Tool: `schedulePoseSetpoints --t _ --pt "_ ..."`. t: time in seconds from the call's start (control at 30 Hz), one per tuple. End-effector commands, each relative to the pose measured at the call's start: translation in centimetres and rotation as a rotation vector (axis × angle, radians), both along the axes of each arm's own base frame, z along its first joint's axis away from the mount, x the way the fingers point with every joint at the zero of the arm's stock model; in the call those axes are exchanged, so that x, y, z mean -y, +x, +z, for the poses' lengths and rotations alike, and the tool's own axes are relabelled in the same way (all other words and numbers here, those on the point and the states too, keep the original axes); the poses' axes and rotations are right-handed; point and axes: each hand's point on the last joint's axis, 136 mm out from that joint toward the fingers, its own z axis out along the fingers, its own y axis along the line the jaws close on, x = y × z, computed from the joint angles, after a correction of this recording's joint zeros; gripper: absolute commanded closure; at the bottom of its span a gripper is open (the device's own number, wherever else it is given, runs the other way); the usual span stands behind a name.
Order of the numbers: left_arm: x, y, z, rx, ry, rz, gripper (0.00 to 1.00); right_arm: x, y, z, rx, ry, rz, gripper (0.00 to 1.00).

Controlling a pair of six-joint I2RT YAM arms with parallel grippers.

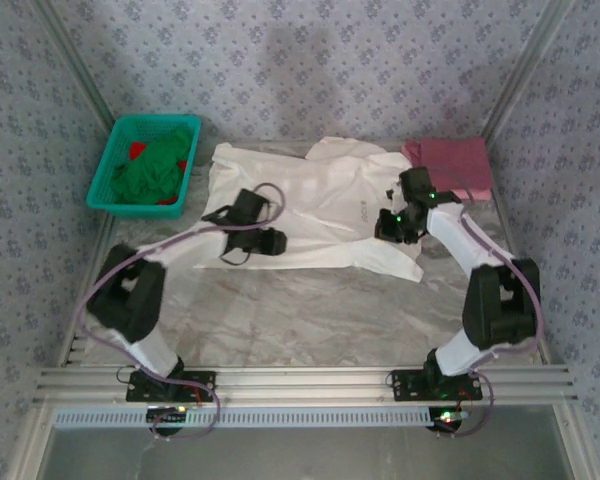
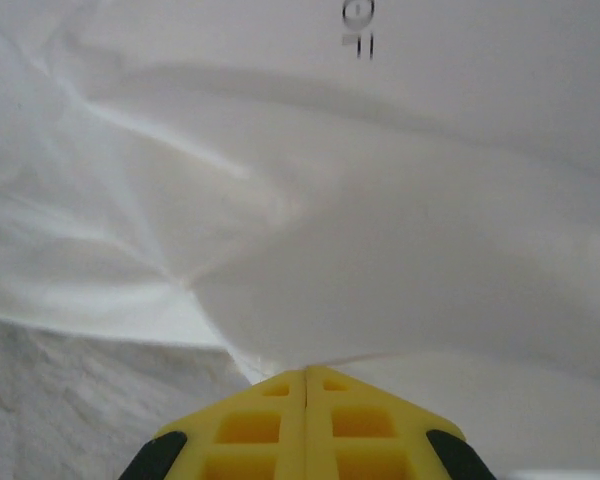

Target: Fold and stack the t-shirts

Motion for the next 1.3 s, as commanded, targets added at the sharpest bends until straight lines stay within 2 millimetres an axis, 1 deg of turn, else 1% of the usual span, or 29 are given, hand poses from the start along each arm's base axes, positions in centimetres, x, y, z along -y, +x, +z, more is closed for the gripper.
schedulePoseSetpoints --t 0.0,0.07,0.1,0.13,0.17,0.23,0.33,0.37,0.43,0.53,0.6,0.7,0.8,0.83,0.87,0.9,0.97,1.03,1.17,1.27 --pt "-6.5 -0.6 1.3 -0.039 -0.013 0.265 0.56 1.0 -4.0 0.0 -0.040 -0.060 -0.056 1.00" --pt "-10.2 -2.3 0.0 -0.116 -0.011 0.368 0.56 0.9 -5.4 0.1 -0.007 -0.045 -0.072 1.00" --pt "-11.4 -2.9 -0.4 -0.133 -0.015 0.403 0.56 0.7 -5.9 0.1 0.015 -0.030 -0.075 1.00" --pt "-12.9 -3.6 -1.1 -0.155 -0.014 0.448 0.54 0.3 -6.3 0.1 0.042 -0.010 -0.076 1.00" --pt "-14.1 -4.3 -2.0 -0.177 -0.016 0.484 0.52 0.0 -6.7 -0.1 0.061 0.004 -0.082 1.00" --pt "-15.5 -5.2 -3.4 -0.214 -0.029 0.532 0.52 -0.2 -7.8 -1.2 0.046 0.016 -0.095 1.00" --pt "-16.2 -5.9 -5.1 -0.254 -0.019 0.549 0.52 -0.6 -7.6 -1.7 0.040 0.034 -0.098 1.00" --pt "-16.3 -6.0 -5.6 -0.269 -0.014 0.547 0.51 -0.7 -7.4 -1.7 0.042 0.031 -0.093 1.00" --pt "-16.1 -6.0 -6.5 -0.305 -0.019 0.540 0.51 -0.8 -7.1 -1.5 0.059 0.020 -0.085 0.97" --pt "-16.1 -5.9 -7.6 -0.338 -0.005 0.534 0.50 -1.6 -6.9 -0.6 0.080 0.047 -0.049 1.00" --pt "-16.4 -5.9 -8.0 -0.343 0.001 0.544 0.50 -2.8 -7.2 0.4 0.108 0.094 0.001 1.00" --pt "-17.2 -5.7 -8.0 -0.335 -0.014 0.576 0.50 -4.8 -8.0 1.8 0.145 0.153 0.067 1.00" --pt "-17.8 -5.3 -7.6 -0.323 -0.041 0.601 0.50 -6.2 -9.8 1.0 0.103 0.124 0.146 1.00" --pt "-17.9 -5.1 -7.3 -0.313 -0.045 0.599 0.50 -6.4 -10.5 0.6 0.088 0.107 0.165 1.00" --pt "-18.0 -4.9 -7.1 -0.299 -0.044 0.593 0.50 -6.1 -10.9 0.2 0.085 0.070 0.168 1.00" --pt "-17.9 -4.6 -6.7 -0.288 -0.043 0.580 0.53 -5.5 -11.6 -0.3 0.063 0.042 0.169 1.00" --pt "-17.8 -4.1 -6.0 -0.270 -0.044 0.550 0.57 -5.0 -12.3 -0.7 0.049 0.051 0.146 1.00" --pt "-17.8 -3.5 -5.0 -0.242 -0.043 0.534 0.57 -4.3 -12.7 -0.9 0.055 0.044 0.115 1.00" --pt "-18.1 -2.2 -2.8 -0.172 -0.039 0.519 0.57 -3.2 -13.7 -2.4 0.021 0.023 0.085 1.00" --pt "-18.4 -0.7 -1.0 -0.107 -0.031 0.508 0.57 -2.5 -13.7 -3.5 0.013 0.007 0.066 1.00"
